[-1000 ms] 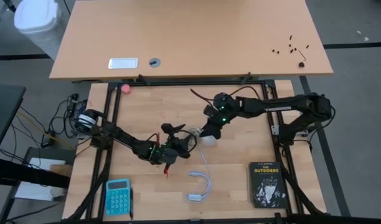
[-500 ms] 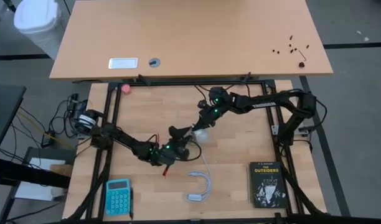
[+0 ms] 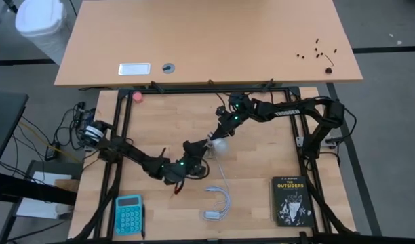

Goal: Screw lightbulb
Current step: Insert the white lightbulb into the silver lamp

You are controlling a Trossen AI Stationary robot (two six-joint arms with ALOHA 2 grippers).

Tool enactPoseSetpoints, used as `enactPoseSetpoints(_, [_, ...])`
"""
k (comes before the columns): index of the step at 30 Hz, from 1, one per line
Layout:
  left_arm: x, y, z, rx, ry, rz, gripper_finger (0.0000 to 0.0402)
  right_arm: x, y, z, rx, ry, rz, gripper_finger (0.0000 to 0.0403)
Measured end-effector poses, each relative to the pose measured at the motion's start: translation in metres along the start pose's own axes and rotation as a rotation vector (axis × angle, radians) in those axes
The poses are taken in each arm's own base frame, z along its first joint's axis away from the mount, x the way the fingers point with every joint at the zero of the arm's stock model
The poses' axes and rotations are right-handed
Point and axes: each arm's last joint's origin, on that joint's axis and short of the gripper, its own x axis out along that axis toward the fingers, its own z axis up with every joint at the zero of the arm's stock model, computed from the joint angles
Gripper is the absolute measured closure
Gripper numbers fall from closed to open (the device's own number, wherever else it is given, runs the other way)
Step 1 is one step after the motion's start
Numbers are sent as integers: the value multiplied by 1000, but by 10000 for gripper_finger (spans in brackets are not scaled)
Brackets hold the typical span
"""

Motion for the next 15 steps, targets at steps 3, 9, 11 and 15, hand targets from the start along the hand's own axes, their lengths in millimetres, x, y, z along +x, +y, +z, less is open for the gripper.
enactPoseSetpoints(3, [-5, 0, 4, 61, -54, -5, 123, -4, -1, 3, 8, -16, 1, 252])
enactPoseSetpoints(9, [1, -3, 3, 126, -121, -41, 133, 0, 3, 1, 11, -8, 18, 252])
enactPoseSetpoints(11, [5, -2, 1, 126, -120, -43, 133, 4, 4, -2, 10, 4, 18, 252])
enactPoseSetpoints(15, [12, -2, -3, 124, -99, -42, 133, 10, 6, -7, 2, 24, 20, 252])
